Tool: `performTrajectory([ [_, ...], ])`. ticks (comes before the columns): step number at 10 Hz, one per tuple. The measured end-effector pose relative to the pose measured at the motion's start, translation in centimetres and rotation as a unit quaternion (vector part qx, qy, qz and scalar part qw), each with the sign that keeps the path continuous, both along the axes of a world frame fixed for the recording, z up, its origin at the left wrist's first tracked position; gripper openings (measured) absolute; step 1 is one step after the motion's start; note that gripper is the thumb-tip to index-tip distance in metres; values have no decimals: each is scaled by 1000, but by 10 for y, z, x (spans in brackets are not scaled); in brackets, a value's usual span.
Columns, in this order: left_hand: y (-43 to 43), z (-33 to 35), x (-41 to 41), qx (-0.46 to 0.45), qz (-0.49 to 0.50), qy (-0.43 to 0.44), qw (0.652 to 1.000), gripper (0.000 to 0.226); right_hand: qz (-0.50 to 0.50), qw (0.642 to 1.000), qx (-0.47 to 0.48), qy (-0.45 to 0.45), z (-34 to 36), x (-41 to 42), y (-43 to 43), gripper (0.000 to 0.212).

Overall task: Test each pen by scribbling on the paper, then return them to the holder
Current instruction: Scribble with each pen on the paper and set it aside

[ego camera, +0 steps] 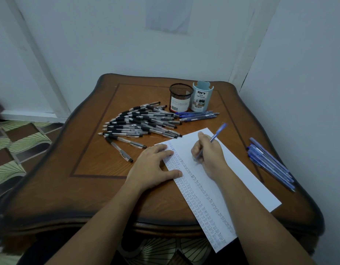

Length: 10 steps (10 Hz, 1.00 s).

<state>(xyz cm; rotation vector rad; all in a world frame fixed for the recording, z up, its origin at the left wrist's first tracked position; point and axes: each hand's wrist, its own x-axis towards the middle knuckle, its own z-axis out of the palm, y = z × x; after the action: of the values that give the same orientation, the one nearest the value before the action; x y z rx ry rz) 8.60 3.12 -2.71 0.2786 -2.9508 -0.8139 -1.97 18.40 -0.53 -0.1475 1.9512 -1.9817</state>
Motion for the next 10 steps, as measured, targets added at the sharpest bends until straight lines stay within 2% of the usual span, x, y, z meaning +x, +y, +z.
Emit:
performTrajectory([
  [1,0,0,0,2,0,-2,1000,79,19,1000,-3,-10,3,1,2,36],
  [2,0,0,0,-5,0,-10,1000,79,43,999,29,18,6,2,3,34],
  [4,0,2,1,-4,-3,-17,1000,79,88,995,26,47,22,6,10,23],
  [6,-1,2,1,-3,-7,-19,1000,82,85,989,91,83,26,1,20,21],
  [7,-3,0,2,4,-11,-19,1000,91,66,981,148,109,27,-15,39,29],
  [8,-4,-1,1,5,-12,-20,1000,98,23,953,227,199,34,-35,74,37],
  [9,-4,-1,0,6,-12,-18,1000,112,-21,917,323,235,43,-58,117,40],
  [10,-4,-2,-1,8,-11,-17,1000,127,-66,888,401,216,41,-82,158,36],
])
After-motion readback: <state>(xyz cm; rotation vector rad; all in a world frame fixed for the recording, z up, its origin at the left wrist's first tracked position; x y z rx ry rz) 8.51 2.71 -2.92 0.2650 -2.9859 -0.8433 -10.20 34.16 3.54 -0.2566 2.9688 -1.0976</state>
